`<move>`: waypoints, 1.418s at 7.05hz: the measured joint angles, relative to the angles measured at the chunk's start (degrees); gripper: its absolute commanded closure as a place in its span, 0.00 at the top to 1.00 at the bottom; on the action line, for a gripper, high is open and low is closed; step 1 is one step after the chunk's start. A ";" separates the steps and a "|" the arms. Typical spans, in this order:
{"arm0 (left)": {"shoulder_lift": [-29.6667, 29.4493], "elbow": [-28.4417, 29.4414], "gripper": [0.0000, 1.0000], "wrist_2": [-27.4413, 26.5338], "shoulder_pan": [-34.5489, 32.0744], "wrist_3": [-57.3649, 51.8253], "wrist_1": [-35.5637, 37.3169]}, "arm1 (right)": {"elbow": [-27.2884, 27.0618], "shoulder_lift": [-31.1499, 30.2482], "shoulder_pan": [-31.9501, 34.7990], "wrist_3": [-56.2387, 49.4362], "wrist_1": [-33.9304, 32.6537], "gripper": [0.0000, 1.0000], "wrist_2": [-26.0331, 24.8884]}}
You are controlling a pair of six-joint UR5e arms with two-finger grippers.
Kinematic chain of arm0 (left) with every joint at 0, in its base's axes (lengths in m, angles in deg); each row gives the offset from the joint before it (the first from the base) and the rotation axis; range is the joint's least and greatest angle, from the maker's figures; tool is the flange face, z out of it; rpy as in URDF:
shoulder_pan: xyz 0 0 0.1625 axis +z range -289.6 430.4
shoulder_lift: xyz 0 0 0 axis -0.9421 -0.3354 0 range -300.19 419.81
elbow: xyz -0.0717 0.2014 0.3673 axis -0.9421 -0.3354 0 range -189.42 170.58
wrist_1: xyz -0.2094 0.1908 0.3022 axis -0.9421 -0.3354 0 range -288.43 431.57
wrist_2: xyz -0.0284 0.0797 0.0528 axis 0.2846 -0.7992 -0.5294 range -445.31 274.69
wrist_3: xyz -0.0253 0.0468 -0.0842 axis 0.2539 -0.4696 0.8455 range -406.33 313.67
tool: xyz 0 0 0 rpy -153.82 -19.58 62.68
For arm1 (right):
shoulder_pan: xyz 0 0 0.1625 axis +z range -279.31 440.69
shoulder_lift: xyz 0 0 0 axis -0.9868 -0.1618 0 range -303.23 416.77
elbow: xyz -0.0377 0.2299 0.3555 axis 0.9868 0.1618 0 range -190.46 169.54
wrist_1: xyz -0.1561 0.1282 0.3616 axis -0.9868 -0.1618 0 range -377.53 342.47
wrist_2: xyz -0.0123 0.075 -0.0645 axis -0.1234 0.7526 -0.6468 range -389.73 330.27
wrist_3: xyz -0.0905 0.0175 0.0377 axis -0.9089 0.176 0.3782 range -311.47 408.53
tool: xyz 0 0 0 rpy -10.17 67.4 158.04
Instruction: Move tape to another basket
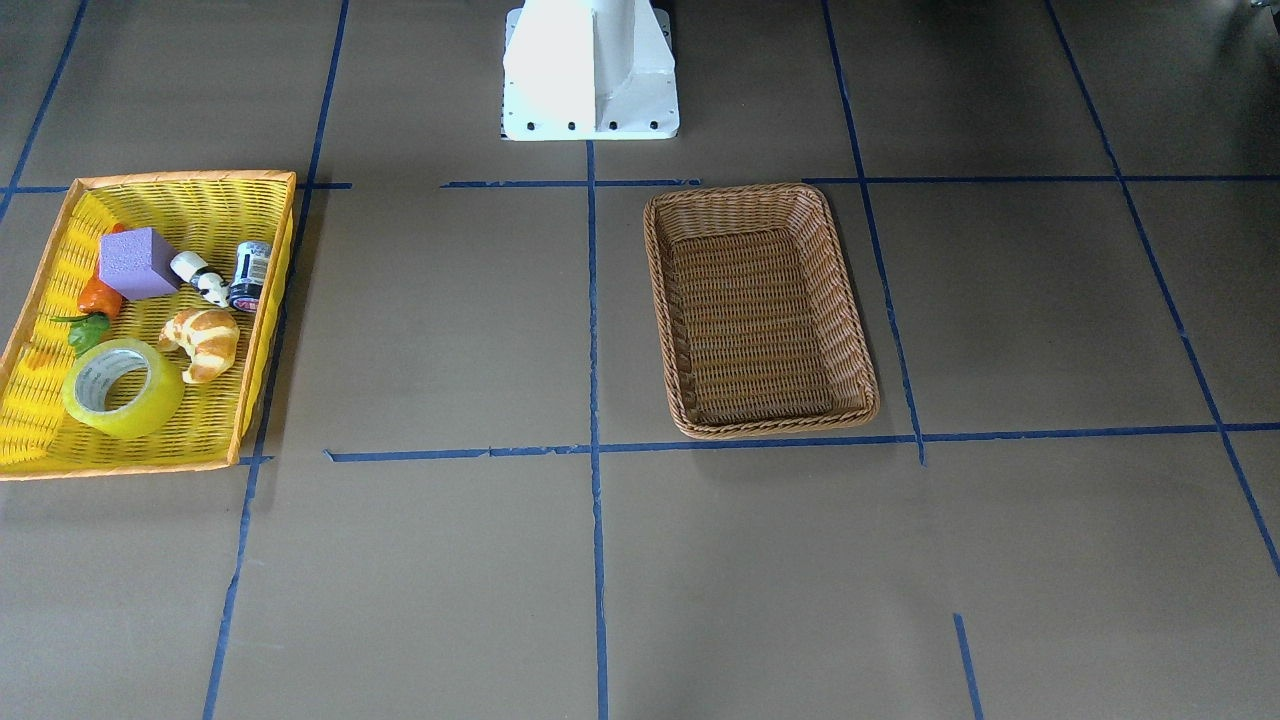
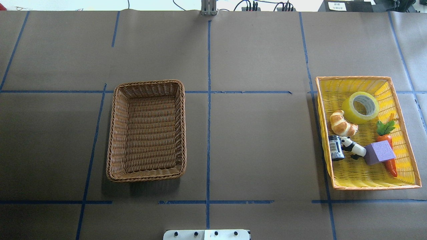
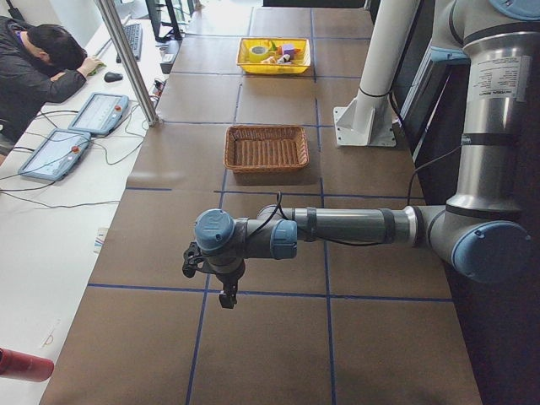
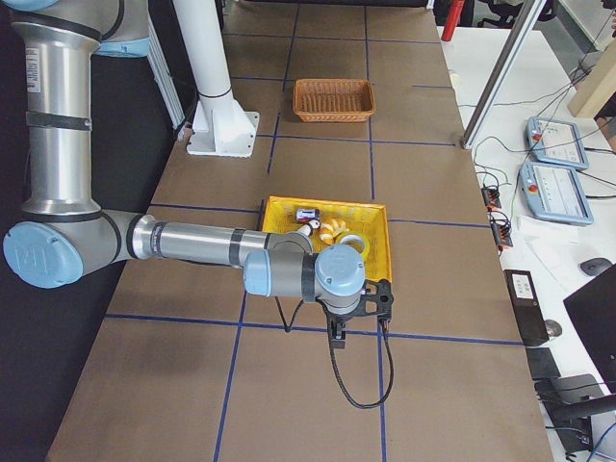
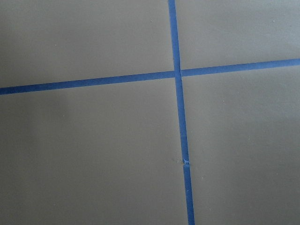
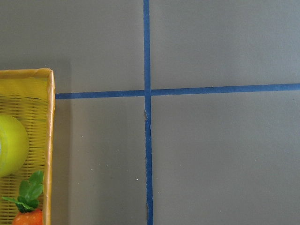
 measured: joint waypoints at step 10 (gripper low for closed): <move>-0.08 0.00 1.00 0.09 0.07 -0.24 -0.09 | -3.66 0.41 -2.73 2.86 0.54 1.00 -1.53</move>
